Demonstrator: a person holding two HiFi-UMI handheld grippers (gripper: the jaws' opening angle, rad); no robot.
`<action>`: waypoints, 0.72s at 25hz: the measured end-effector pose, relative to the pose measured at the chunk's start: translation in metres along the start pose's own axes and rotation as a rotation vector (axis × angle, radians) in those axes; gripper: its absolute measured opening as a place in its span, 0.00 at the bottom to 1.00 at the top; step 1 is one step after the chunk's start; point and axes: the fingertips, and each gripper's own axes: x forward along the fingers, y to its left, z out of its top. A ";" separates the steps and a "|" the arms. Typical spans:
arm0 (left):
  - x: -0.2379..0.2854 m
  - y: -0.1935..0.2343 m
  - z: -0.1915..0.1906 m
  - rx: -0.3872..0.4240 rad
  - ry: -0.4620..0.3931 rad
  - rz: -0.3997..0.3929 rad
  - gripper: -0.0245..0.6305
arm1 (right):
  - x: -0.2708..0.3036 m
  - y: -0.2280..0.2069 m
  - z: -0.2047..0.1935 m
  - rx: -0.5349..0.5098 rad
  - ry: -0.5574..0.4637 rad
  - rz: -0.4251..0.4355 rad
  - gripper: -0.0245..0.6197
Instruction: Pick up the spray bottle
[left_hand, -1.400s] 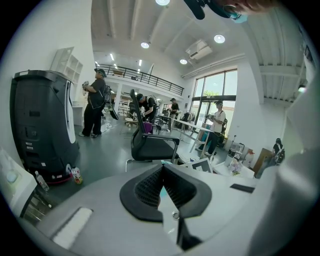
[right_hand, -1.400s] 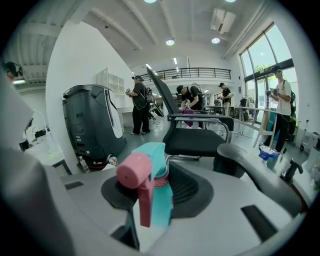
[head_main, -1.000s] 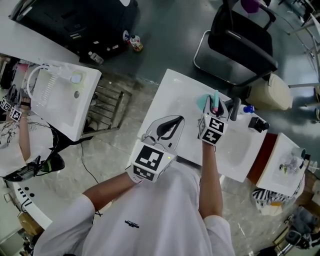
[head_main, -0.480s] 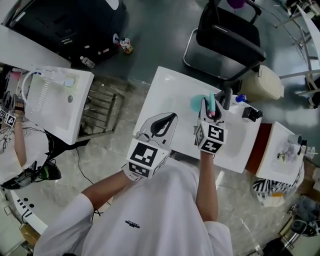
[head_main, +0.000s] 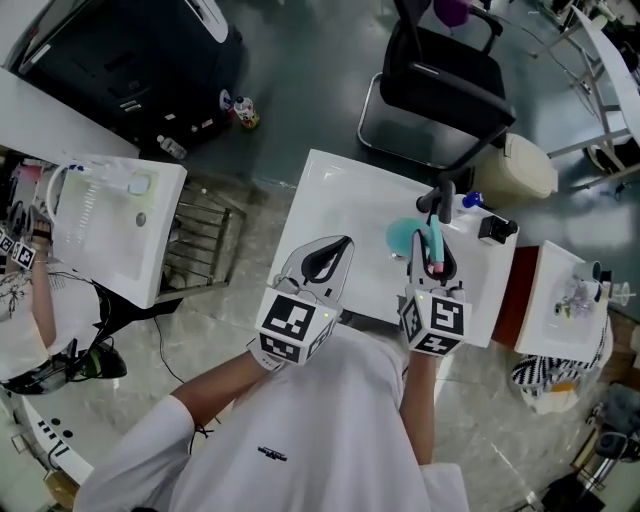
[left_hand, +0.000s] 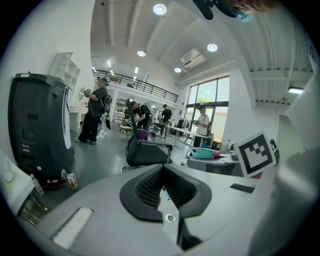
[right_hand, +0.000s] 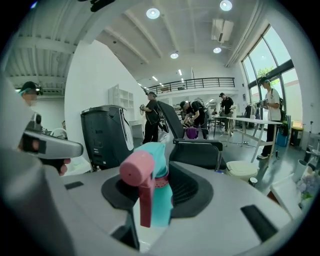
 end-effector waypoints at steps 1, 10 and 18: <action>-0.001 0.000 0.001 0.003 -0.003 -0.001 0.04 | -0.006 -0.001 0.003 0.000 -0.005 -0.005 0.23; -0.011 -0.005 0.006 0.041 -0.025 -0.017 0.04 | -0.061 -0.025 0.015 0.005 -0.036 -0.094 0.23; -0.013 -0.003 0.009 0.046 -0.036 -0.018 0.04 | -0.094 -0.050 0.010 0.032 -0.059 -0.193 0.23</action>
